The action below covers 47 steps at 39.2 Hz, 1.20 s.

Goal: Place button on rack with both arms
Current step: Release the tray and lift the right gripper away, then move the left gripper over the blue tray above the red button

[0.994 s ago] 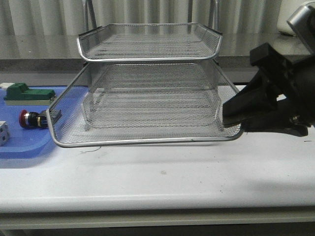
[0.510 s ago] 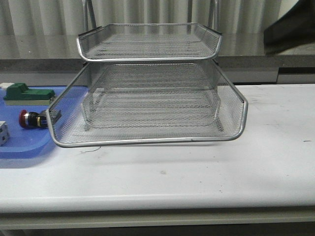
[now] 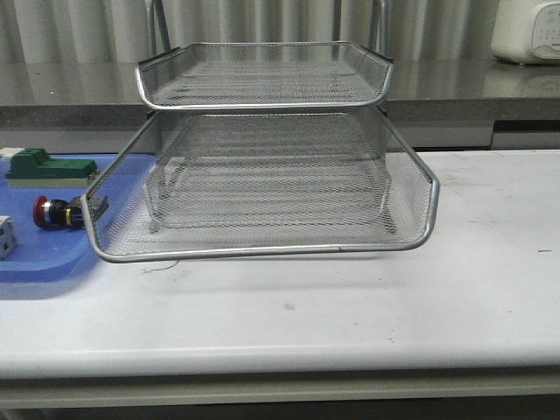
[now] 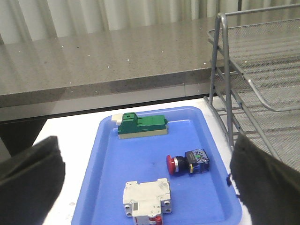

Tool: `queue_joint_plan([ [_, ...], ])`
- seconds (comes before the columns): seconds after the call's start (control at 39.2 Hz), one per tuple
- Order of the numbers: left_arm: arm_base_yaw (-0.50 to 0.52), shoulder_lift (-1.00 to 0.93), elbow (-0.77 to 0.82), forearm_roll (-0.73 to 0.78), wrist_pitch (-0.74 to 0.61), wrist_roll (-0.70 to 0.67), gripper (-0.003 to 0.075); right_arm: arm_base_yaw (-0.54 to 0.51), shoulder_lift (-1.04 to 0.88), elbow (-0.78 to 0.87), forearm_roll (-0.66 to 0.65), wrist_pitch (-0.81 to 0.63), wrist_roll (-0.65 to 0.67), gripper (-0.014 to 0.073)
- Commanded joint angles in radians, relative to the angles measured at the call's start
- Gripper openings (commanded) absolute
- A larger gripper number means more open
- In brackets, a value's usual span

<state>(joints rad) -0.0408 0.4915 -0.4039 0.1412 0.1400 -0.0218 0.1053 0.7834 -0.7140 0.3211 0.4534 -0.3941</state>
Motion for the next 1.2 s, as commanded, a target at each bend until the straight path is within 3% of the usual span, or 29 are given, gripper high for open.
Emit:
queue_joint_plan([
  [0.0,-0.006,0.009,-0.038,-0.008,-0.085,-0.003,0.0680,0.001,-0.107,0.017,-0.110,-0.054,0.111,-0.0110],
  [0.33,-0.006,0.009,-0.038,-0.008,-0.085,-0.003,0.0680,0.001,-0.461,0.285,-0.098,-0.056,0.118,-0.0110],
  [0.51,-0.006,0.009,-0.038,-0.008,-0.085,-0.003,0.0680,0.001,-0.579,0.310,-0.071,-0.048,0.118,-0.0110],
  [1.02,-0.006,0.009,-0.040,-0.032,-0.088,-0.005,0.0680,0.001,-0.594,0.310,-0.071,-0.049,0.118,-0.0110],
  [1.17,-0.006,0.065,-0.108,-0.032,0.020,-0.003,0.0680,0.001,-0.594,0.310,-0.071,-0.049,0.118,-0.0110],
])
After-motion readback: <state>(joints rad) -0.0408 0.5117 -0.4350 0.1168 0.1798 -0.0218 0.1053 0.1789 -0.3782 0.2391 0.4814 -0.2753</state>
